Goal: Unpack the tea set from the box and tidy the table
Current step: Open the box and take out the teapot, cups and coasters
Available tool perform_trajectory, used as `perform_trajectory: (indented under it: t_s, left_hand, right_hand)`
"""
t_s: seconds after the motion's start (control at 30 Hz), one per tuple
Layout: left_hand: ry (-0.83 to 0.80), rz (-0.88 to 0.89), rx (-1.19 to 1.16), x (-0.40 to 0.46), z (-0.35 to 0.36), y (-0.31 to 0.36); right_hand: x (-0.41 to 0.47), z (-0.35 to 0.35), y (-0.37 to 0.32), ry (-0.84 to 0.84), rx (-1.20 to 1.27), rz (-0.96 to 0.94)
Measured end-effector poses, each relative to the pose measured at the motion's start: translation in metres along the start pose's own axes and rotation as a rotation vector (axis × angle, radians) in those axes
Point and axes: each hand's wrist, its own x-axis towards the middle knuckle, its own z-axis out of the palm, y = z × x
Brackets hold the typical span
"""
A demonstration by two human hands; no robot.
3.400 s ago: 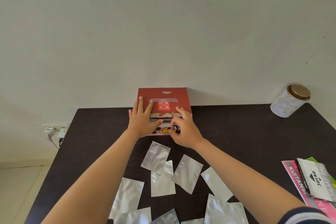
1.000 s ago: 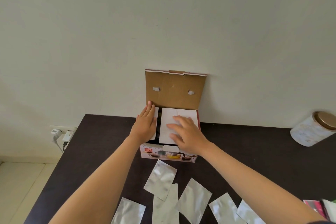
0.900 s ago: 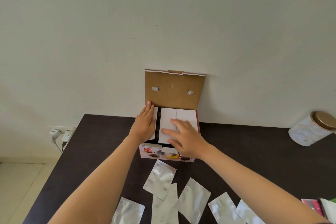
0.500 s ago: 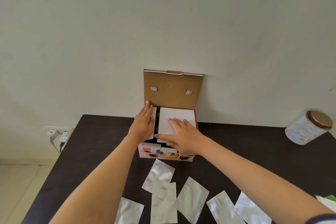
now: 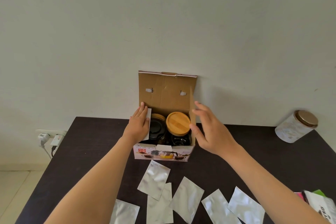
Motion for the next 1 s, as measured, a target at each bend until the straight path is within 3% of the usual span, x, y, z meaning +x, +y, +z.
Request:
perform_trajectory:
  t_s: [0.17, 0.3, 0.4, 0.53, 0.63, 0.77, 0.9, 1.0]
  left_hand:
    - [-0.007, -0.001, -0.001, 0.0, 0.0, -0.001]
    - [-0.006, -0.001, 0.006, 0.0, 0.0, 0.0]
    - [-0.004, 0.001, 0.008, 0.0, 0.0, 0.001]
    - [-0.006, 0.003, 0.009, -0.001, 0.0, 0.002]
    - [-0.005, 0.004, 0.006, -0.001, -0.001, 0.003]
    - [0.005, 0.008, 0.006, -0.002, -0.001, 0.004]
    - [0.0, 0.009, 0.017, -0.002, -0.001, 0.006]
    - [0.006, 0.011, 0.035, -0.002, -0.001, 0.005]
  right_hand:
    - [-0.026, -0.018, 0.01, 0.192, 0.041, 0.197]
    - [-0.039, -0.017, 0.017, 0.23, -0.052, 0.319]
    - [-0.048, -0.012, 0.022, 0.123, -0.296, 0.386]
    - [-0.052, 0.002, 0.016, -0.2, -0.561, 0.586]
    - [-0.053, 0.02, 0.02, -0.375, -0.434, 0.744]
    - [-0.047, 0.05, 0.019, -0.468, -0.104, 0.702]
    - [-0.036, 0.078, 0.005, -0.405, 0.243, 0.674]
    - [-0.027, 0.091, 0.002, -0.361, 0.216, 0.665]
